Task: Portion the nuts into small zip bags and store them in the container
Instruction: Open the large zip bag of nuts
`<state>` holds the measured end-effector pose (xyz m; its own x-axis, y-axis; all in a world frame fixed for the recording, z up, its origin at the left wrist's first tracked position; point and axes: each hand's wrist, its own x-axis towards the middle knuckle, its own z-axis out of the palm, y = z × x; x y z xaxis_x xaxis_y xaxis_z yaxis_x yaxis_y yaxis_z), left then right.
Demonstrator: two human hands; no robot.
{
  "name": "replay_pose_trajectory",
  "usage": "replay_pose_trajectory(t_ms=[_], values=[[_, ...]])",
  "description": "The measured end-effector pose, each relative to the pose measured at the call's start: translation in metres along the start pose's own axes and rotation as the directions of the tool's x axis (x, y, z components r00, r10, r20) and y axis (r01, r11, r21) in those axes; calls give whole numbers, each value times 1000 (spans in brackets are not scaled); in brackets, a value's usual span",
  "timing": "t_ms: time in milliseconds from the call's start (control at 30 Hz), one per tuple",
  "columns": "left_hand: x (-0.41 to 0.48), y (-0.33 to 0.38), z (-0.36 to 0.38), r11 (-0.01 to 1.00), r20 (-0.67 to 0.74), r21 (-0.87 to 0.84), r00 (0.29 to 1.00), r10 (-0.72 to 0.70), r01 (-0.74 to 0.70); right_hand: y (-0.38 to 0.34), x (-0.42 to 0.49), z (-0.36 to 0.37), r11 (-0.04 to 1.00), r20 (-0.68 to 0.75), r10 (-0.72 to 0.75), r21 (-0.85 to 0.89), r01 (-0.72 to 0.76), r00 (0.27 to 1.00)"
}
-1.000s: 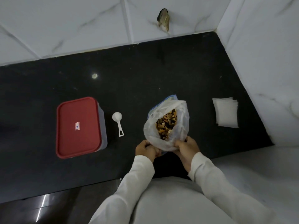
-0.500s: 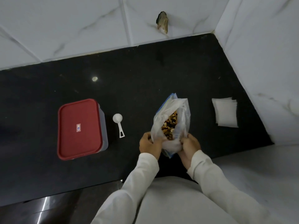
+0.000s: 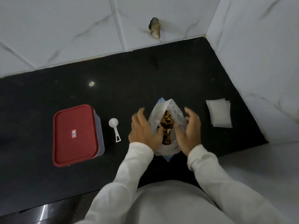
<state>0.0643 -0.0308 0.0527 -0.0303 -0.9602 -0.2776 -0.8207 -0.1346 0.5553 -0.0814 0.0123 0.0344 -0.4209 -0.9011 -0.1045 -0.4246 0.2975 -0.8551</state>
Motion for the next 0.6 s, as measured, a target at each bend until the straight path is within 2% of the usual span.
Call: replay_pose_trajectory(t_ms=[67, 133, 200, 233, 300, 367, 400, 500, 600], values=[[26, 4, 0, 964, -84, 181, 973, 215, -197, 4, 26, 1, 975, 69, -184, -114, 191, 980], [54, 6, 1, 902, -77, 240, 920, 385, -357, 3, 50, 5, 954, 171, -223, -163, 251, 960], [76, 7, 6, 868, -24, 225, 888, 460, -443, -4, 66, 9, 954, 227, -217, -158, 256, 949], [84, 7, 9, 871, 7, 232, 896, 444, -434, -6, 72, 10, 956, 248, -205, -155, 248, 947], [96, 4, 14, 913, 54, 223, 939, 339, -342, -12, 80, 11, 953, 263, -186, -184, 239, 947], [98, -1, 17, 977, 28, -38, 977, 210, -208, -12, 86, 13, 980, 244, -129, -118, 162, 961], [98, -3, 19, 975, 20, -172, 989, 144, -138, -10, 89, 15, 992, 244, -71, -87, 95, 967], [99, -5, 22, 893, 143, -445, 990, 1, 63, -8, 99, 21, 984, 293, 169, -3, -176, 941], [105, -5, 17, 795, 320, -570, 947, -19, 209, -14, 111, 23, 890, 379, 395, 66, -451, 837]])
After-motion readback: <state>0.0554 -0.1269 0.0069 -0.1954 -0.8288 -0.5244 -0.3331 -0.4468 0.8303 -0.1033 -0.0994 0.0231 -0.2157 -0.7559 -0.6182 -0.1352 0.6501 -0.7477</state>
